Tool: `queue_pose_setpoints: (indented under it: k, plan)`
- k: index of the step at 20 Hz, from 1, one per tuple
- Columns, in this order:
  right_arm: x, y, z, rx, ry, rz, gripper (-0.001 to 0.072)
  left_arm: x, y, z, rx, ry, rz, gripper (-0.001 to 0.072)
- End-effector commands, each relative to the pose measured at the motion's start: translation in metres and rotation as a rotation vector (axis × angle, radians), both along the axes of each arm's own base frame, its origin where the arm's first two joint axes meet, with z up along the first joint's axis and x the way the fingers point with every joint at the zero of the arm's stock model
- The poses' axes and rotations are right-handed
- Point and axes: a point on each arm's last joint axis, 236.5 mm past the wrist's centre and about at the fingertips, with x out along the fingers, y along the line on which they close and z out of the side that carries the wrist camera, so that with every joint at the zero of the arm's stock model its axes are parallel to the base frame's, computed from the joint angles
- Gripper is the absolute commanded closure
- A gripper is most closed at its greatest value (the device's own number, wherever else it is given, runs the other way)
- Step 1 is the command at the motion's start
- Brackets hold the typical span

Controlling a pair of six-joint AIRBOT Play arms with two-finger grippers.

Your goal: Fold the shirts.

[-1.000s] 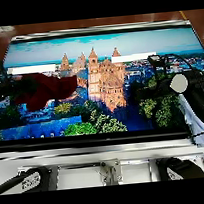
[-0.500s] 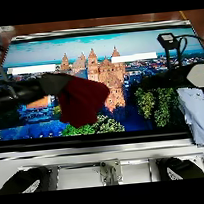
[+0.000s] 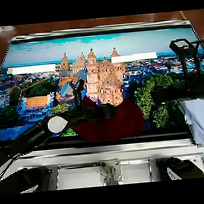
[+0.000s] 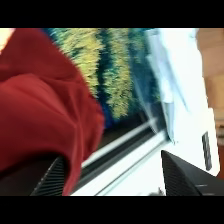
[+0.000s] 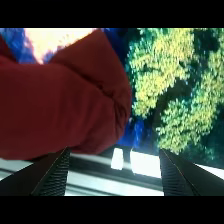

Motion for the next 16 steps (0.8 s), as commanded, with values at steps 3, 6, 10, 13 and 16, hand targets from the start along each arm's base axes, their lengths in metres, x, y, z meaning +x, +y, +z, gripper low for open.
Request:
queue_pose_setpoints:
  k: [3, 6, 10, 13, 16]
  plan:
    - [0.001, -0.026, 0.000, -0.090, -0.007, -0.068, 0.0034, 0.038, 0.086, -0.007, 0.094, 0.067, 0.000, -0.0005]
    - [0.012, -0.066, 0.008, -0.230, -0.064, -0.156, 0.0034, 0.052, 0.193, 0.009, 0.179, 0.079, 0.101, 0.0042]
    - [0.032, -0.092, 0.012, -0.168, -0.134, -0.272, 0.0034, 0.004, 0.279, -0.038, 0.273, 0.328, 0.176, 0.0080]
    - [0.035, -0.109, -0.018, -0.031, -0.090, -0.389, 0.0034, -0.035, 0.275, -0.094, 0.249, 0.494, 0.164, -0.0004]
    - [0.021, -0.104, -0.061, 0.120, 0.030, -0.409, 0.0034, -0.054, 0.269, -0.136, 0.253, 0.570, 0.183, -0.0005]
